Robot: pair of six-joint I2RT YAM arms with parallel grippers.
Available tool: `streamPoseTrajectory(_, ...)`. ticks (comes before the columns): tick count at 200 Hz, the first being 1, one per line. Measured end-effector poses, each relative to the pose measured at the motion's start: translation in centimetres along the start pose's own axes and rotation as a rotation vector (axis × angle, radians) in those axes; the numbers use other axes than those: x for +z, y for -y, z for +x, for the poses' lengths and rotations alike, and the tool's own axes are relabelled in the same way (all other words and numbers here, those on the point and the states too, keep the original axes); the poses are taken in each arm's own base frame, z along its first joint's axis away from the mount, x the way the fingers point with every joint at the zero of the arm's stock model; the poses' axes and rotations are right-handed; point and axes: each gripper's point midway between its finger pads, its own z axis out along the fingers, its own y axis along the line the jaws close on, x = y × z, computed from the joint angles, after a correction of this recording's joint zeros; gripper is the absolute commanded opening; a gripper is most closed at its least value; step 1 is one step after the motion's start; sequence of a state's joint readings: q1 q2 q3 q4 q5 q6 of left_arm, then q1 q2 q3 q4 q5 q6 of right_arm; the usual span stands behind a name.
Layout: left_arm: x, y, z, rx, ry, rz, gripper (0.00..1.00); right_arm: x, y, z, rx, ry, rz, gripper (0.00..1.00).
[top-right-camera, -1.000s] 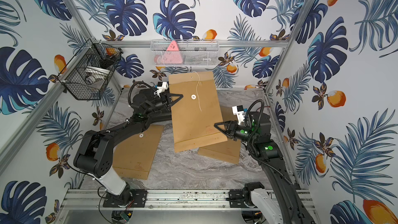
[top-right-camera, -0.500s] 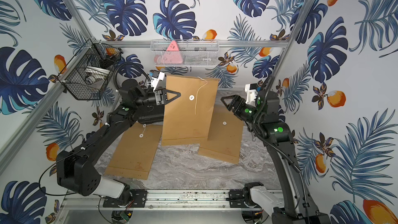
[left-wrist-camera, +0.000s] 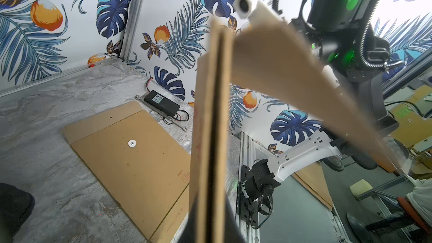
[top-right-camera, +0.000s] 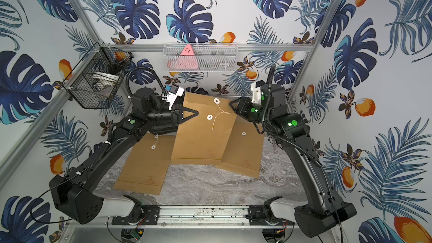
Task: Close the mouth of the file bag
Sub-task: Close the file bag.
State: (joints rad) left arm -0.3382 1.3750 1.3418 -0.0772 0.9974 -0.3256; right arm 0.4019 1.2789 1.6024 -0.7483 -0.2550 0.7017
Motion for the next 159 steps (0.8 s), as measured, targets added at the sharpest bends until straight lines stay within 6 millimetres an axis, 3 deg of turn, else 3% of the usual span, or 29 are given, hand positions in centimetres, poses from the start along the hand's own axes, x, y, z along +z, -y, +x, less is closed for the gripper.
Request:
streamPoseTrajectory(17,0.1,0.7,-0.4,0.02,0.004,0.01,0.0,1.1,0.6,0.4,0.016,-0.004,0.026,0.41)
streamPoseTrajectory(36,-0.1,1.0,-0.8,0.032,0.014,0.007,0.0,1.2,0.6,0.2,0.012,0.018,0.019,0.49)
streamPoseTrajectory(56,-0.3,1.0,-1.5,0.038,0.027,-0.02,0.0,0.1,0.6,0.0,0.002,0.068,0.005,0.57)
streamPoseTrajectory(81,-0.7,0.5,-2.6,0.031,0.054,-0.087,0.0,-1.8,1.0,0.3,-0.01,0.133,-0.026,0.58)
streamPoseTrajectory(103,-1.1,0.5,-3.6,0.03,0.081,-0.126,0.0,-2.2,2.2,1.7,-0.016,0.157,-0.051,0.56)
streamPoseTrajectory(128,-1.4,0.5,-4.6,0.03,0.11,-0.154,0.0,-0.4,3.6,4.5,-0.009,0.136,-0.091,0.55)
streamPoseTrajectory(147,-1.3,0.5,-5.0,0.024,0.124,-0.174,0.0,1.2,2.8,7.3,-0.048,0.085,-0.145,0.56)
streamPoseTrajectory(159,-1.1,0.8,-5.1,0.01,0.127,-0.175,0.0,2.0,1.9,8.0,-0.082,0.089,-0.175,0.56)
